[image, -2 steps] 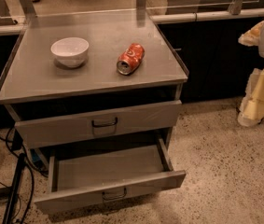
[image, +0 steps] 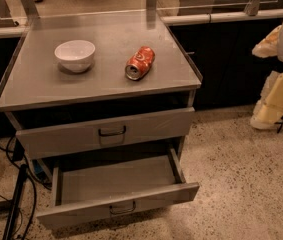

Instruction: Close middle drawer

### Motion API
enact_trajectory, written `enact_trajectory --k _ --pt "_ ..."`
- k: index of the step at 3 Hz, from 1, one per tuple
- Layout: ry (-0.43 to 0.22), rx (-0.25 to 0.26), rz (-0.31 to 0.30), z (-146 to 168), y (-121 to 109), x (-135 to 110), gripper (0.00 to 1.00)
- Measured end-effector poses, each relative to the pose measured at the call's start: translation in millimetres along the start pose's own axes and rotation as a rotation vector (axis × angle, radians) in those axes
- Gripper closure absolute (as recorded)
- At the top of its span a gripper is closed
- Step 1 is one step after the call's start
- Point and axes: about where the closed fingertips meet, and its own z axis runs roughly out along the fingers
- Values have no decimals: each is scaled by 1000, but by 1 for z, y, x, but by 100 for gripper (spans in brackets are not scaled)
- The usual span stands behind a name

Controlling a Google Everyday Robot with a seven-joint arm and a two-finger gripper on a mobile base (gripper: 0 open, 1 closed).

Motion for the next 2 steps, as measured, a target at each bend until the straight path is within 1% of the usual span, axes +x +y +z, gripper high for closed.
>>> enact_trajectory --k 2 --pt "0 0 0 0 0 0 65"
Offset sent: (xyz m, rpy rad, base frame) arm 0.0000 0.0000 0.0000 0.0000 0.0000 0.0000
